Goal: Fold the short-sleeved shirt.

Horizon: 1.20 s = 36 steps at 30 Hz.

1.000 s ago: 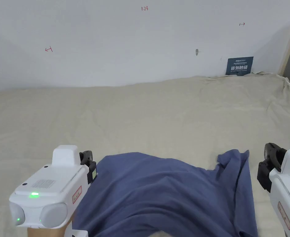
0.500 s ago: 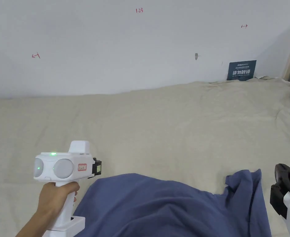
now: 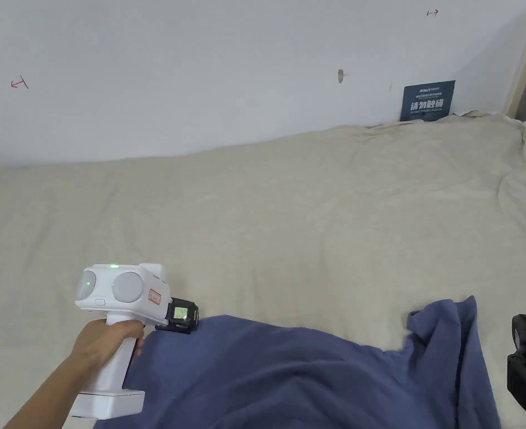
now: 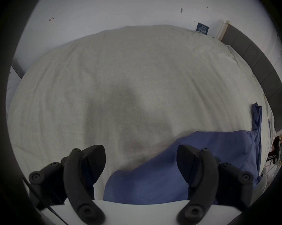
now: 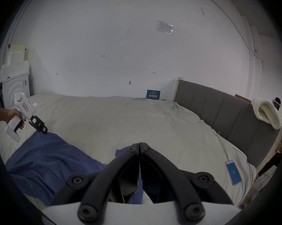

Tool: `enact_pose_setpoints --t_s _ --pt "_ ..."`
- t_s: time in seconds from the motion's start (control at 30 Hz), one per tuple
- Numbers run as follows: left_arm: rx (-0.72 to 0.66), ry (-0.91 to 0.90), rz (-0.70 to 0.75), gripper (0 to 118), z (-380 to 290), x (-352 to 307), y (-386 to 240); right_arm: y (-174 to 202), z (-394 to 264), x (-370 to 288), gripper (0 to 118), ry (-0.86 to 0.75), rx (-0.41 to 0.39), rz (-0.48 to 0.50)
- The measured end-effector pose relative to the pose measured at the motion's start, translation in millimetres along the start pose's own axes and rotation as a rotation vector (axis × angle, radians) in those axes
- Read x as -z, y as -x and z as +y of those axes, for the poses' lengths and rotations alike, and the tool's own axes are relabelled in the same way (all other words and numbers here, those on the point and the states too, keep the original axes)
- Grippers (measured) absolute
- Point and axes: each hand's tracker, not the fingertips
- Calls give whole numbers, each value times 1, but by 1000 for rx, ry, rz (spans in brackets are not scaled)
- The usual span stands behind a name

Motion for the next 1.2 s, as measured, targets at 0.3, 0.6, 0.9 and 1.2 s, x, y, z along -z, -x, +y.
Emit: enact_pose_setpoints --t_s 0.3,0.6,0.9,1.2 --pt "30 43 19 35 -7 6 -11 -6 -5 -6 0 19 1 -3" --pt "42 -89 -26 6 -20 -42 -24 -23 9 14 0 87 33 35" --pt "4 -204 -73 6 -49 -118 -27 -22 15 113 21 320 51 61" --pt "-2 -226 -106 5 -55 -136 -31 -14 -28 172 100 574 176 31"
